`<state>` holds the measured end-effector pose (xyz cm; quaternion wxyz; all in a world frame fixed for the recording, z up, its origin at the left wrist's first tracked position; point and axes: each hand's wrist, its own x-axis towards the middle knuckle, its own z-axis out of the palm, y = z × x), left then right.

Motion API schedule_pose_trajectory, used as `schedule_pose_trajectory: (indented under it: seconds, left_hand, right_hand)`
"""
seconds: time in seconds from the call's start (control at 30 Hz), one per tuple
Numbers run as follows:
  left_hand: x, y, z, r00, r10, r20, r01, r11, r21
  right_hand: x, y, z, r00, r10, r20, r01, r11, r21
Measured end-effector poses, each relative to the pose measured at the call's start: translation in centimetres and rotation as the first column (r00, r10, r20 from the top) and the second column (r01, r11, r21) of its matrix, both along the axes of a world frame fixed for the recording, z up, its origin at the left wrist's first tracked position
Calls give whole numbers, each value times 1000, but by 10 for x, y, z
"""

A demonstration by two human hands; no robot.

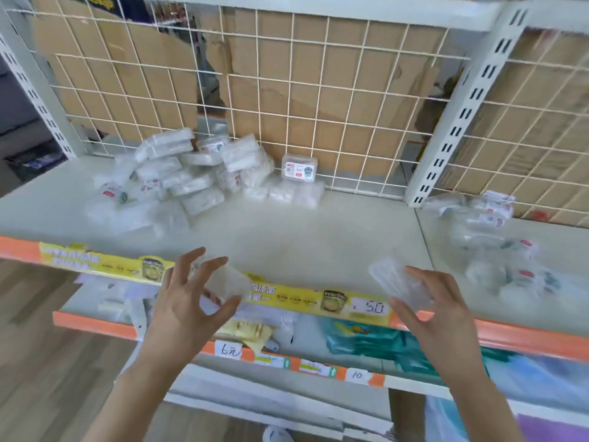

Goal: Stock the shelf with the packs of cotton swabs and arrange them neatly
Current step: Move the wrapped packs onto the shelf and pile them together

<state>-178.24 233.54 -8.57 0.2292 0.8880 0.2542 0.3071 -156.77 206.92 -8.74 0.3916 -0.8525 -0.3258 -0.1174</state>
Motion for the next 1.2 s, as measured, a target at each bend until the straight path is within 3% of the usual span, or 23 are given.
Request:
schedule_pose_trajectory:
  seconds: [0.43,0.83,1.07,1.2]
  left_hand:
    - [37,-55,8,986,-164,20,164,986,14]
    - [131,-131,14,963,-267,43,265,963,40]
    - [207,-207,22,918,-388,81,387,922,26]
    - [250,-248,24,908,-413,73,409,910,64]
  right_hand:
    - [-26,-103,18,967,-241,86,244,970,-21]
    - [17,-211,22,895,-444,42,444,896,-2]
    - [74,-286,19,871,-491,-8,491,871,4]
    - [107,-317,16,899,-438,-4,438,899,14]
